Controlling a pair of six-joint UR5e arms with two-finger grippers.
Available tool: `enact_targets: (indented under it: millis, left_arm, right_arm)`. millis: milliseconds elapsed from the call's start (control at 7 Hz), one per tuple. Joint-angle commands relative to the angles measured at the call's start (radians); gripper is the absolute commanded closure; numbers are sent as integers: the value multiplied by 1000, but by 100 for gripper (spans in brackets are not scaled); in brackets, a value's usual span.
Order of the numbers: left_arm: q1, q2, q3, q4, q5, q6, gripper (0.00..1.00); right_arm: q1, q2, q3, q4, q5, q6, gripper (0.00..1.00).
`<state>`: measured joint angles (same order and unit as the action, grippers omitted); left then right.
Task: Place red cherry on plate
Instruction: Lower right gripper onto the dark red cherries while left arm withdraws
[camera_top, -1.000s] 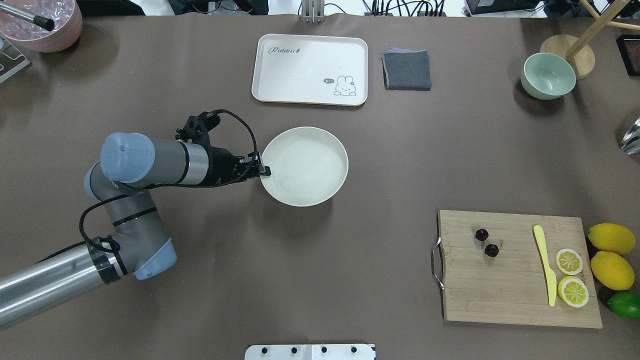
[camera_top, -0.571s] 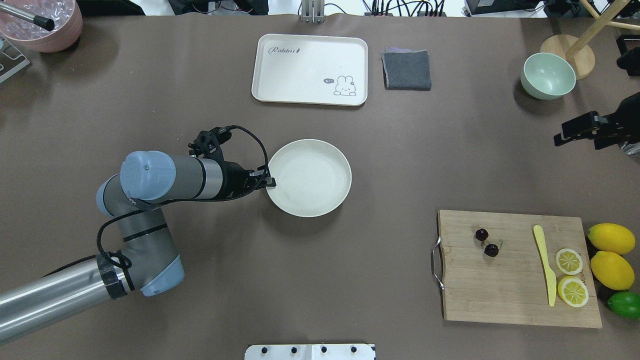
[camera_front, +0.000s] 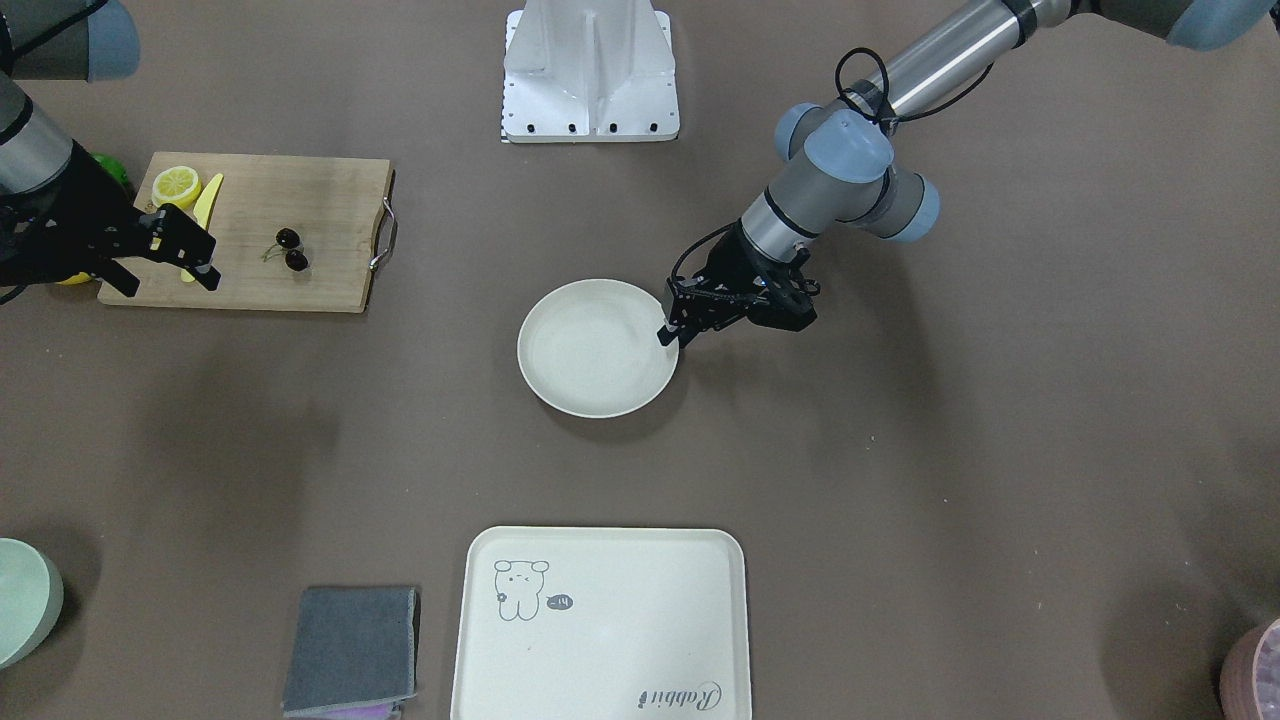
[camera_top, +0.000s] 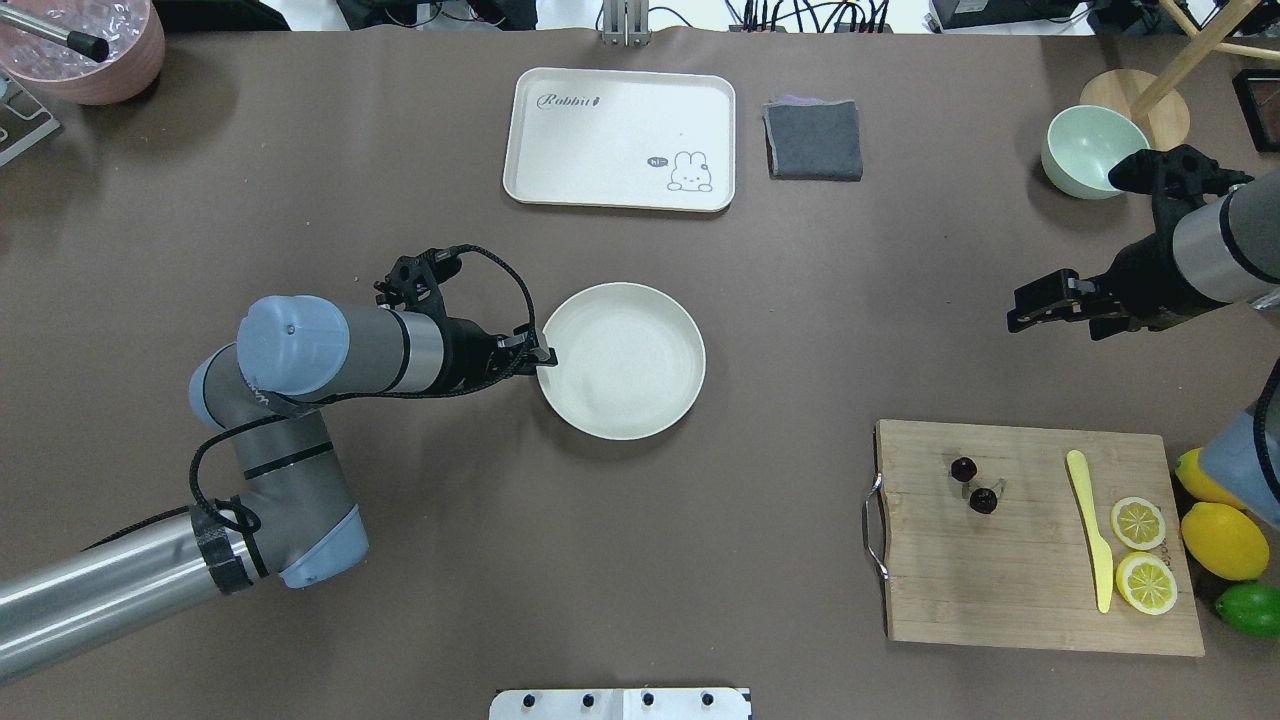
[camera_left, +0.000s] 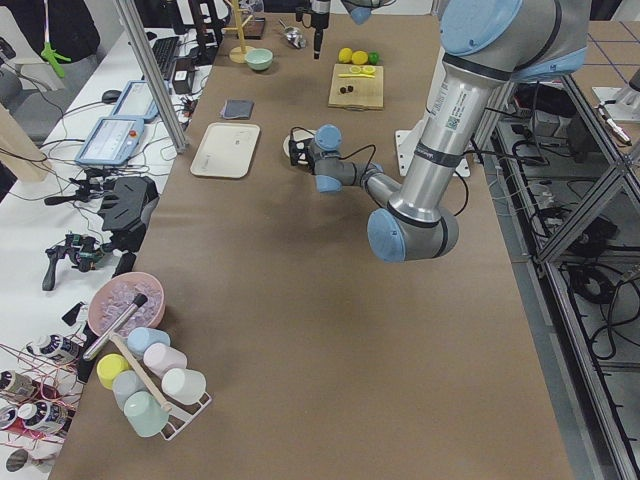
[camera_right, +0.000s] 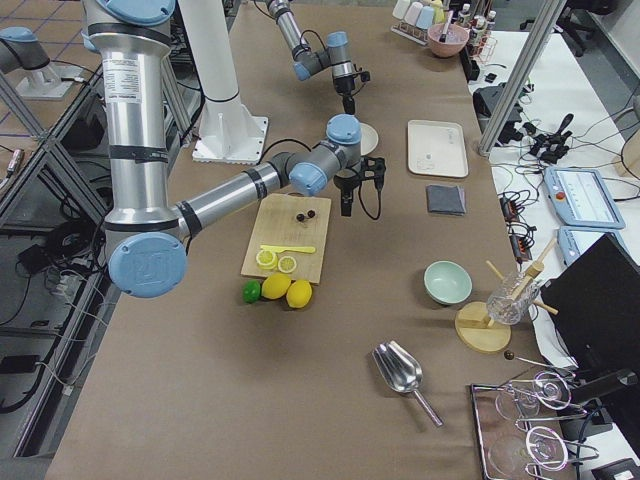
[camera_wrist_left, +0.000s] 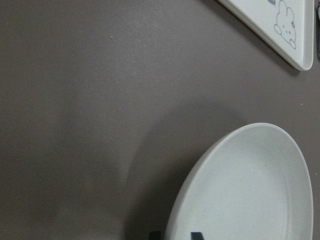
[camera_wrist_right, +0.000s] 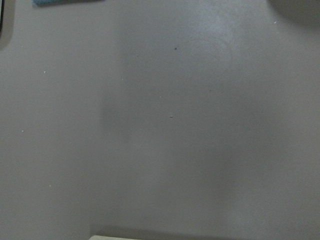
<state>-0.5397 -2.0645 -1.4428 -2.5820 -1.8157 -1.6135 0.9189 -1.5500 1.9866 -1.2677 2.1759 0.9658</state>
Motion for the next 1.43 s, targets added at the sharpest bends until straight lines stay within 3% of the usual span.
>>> enact_targets:
  millis: [0, 286, 571, 1000, 1143, 1286]
  left_arm:
    - [-80, -3, -22, 48, -69, 94, 2]
    - [-153, -2, -27, 101, -97, 248, 2]
    - [-201, -2, -27, 141, -120, 355, 2]
    - [-215, 7, -27, 143, -117, 356, 2]
    - [-217, 9, -27, 143, -117, 356, 2]
    - [-217, 9, -27, 143, -117, 357, 2]
  right_arm:
    - [-110, 2, 12, 1, -66, 10, 0]
    - [-167, 1, 15, 2, -77, -53, 0]
    - [-267, -13, 15, 1, -181, -98, 0]
    - [-337, -16, -32, 2, -225, -88, 4]
    - [-342, -24, -44, 4, -223, -87, 23]
    - [-342, -24, -40, 4, -223, -88, 56]
